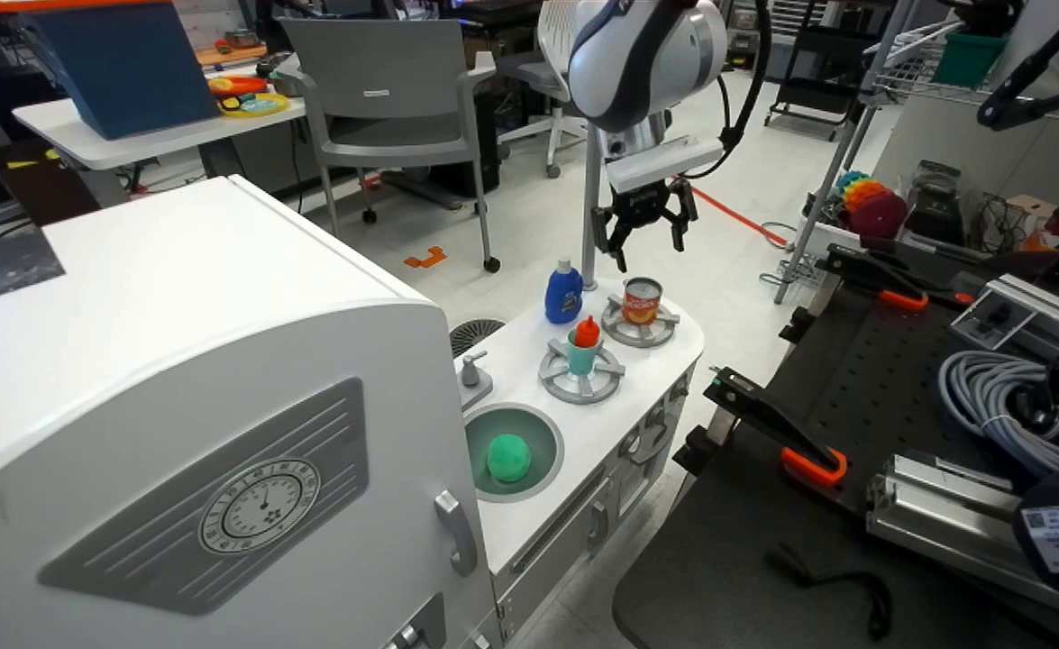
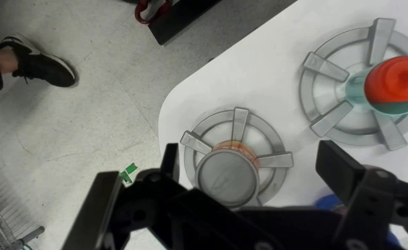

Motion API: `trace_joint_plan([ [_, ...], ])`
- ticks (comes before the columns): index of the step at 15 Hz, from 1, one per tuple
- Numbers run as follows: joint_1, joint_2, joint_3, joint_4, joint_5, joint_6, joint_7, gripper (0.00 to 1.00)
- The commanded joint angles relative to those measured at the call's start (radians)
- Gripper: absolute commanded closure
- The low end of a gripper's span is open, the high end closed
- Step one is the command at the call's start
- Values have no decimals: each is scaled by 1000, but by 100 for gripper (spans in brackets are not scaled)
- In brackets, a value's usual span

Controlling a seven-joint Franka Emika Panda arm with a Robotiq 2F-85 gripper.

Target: Move the can to the left

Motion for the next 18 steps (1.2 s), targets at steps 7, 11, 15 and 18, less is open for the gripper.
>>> trace_joint_plan([
  [7,-1,242,-64,227,1,57,17,0],
  [11,3,315,-72,303,-3,104,16,0],
  [15,7,380,-80,376,-5,137,21,0],
  [18,5,412,-80,412,-2,142,21,35],
])
